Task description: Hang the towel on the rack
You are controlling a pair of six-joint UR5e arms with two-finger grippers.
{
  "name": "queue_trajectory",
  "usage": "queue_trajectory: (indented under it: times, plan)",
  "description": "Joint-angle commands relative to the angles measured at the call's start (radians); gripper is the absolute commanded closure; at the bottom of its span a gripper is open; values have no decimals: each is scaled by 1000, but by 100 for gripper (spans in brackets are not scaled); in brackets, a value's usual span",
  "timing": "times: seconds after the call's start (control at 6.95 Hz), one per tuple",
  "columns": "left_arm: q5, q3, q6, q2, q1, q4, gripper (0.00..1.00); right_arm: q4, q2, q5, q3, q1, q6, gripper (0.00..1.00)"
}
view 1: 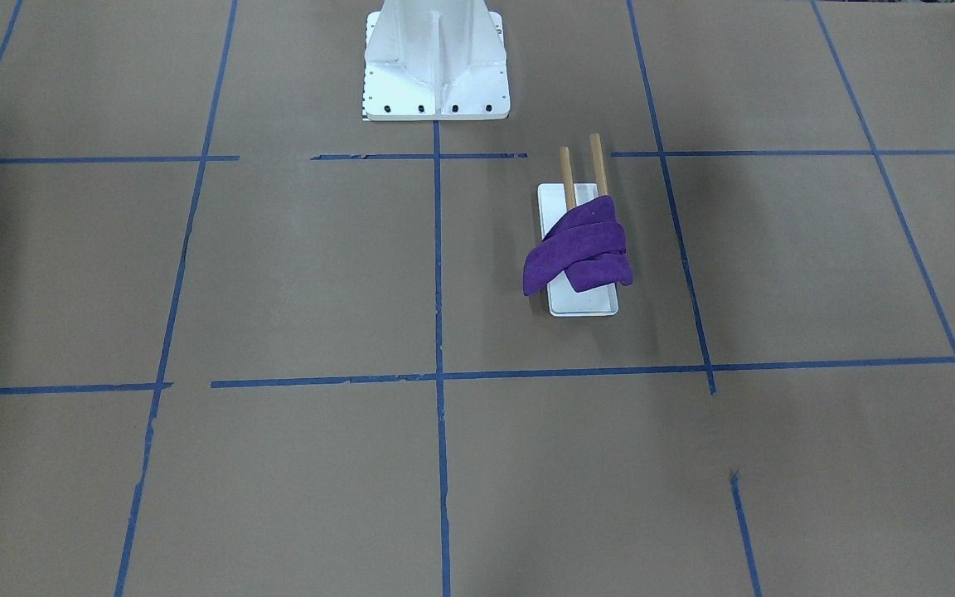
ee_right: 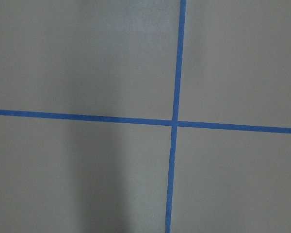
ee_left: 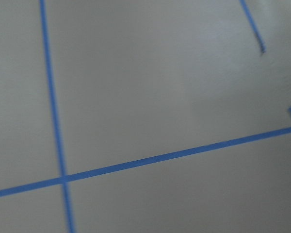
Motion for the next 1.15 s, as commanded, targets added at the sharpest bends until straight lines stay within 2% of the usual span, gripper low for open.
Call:
queue_trajectory:
  times: [0.0,0.29,0.43,1.01]
  plan:
    - [-1,-2,0,1,0,-5,0,-2,-1,40,3,-1,21,0]
    - [-2,-5,-2,-1,0,-6,0,3,2,49,14,-1,104,0]
    - [-4,-5,-3,2,1,-8,0,1,-1,83,26,-1,106,0]
    - [-5,-1,3,10,1,-9,0,-34,-7,88,45,0,106,0]
